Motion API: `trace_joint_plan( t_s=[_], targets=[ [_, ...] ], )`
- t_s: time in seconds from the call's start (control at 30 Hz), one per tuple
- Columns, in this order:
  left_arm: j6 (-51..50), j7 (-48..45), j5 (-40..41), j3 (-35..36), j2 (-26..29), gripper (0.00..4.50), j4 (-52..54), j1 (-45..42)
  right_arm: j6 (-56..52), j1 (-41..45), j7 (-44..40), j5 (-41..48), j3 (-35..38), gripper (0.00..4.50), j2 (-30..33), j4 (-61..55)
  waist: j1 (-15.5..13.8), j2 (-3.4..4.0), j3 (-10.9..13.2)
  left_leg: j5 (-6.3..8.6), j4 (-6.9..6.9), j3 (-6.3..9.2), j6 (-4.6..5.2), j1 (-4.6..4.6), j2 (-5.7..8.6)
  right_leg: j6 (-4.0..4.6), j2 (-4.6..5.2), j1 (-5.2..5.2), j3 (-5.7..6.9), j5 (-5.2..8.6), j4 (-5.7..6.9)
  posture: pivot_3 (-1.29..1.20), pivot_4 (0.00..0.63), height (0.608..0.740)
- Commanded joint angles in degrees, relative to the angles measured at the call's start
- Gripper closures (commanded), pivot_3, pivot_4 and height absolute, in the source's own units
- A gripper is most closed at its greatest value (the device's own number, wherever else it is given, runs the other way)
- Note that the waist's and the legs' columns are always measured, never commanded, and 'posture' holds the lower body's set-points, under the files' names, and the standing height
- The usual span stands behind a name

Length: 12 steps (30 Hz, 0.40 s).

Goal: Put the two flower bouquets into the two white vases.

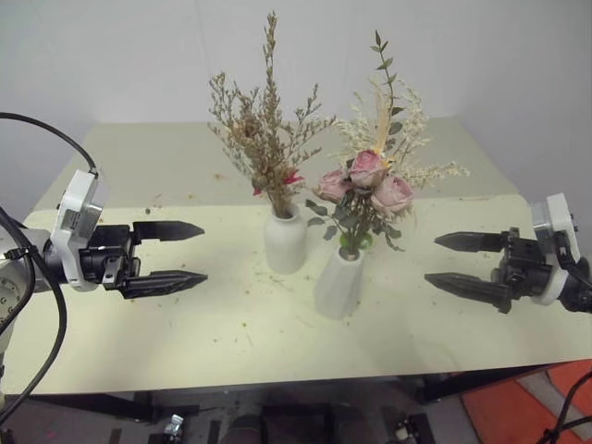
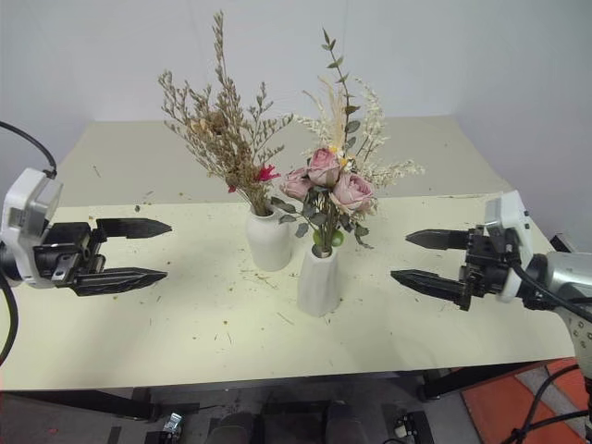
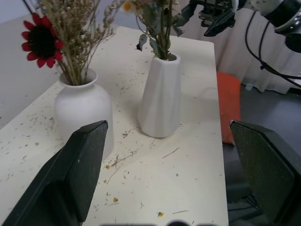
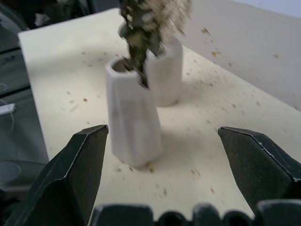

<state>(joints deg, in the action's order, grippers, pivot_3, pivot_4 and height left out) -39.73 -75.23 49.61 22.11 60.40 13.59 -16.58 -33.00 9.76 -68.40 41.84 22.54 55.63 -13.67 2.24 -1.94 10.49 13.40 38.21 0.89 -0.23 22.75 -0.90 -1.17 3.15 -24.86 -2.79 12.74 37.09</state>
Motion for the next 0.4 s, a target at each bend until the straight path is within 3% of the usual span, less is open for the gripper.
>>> trace_joint_plan(
  t_s=[0.03,0.4],
  targets=[
    [0.09,0.76,1.22,3.63,0.57,0.00,2.34,1.01,2.96,-2.13,-0.79,-2.07,3.37,0.05,1.59,0.56,-0.04,0.00,0.00,0.00,0.00,0.00,0.00,0.00,0.00,0.00,0.00,0.01,0.00,0.00,0.00,0.00,0.150,0.740],
    [-1.89,3.67,3.43,5.90,-0.31,0.00,5.28,5.96,0.85,-6.12,2.14,-1.65,7.86,0.05,1.96,-1.25,0.00,0.00,0.01,0.01,-0.01,-0.02,0.00,-0.59,-0.01,-0.45,0.02,0.64,-0.01,0.30,-0.09,0.00,0.150,0.740]
  ],
)
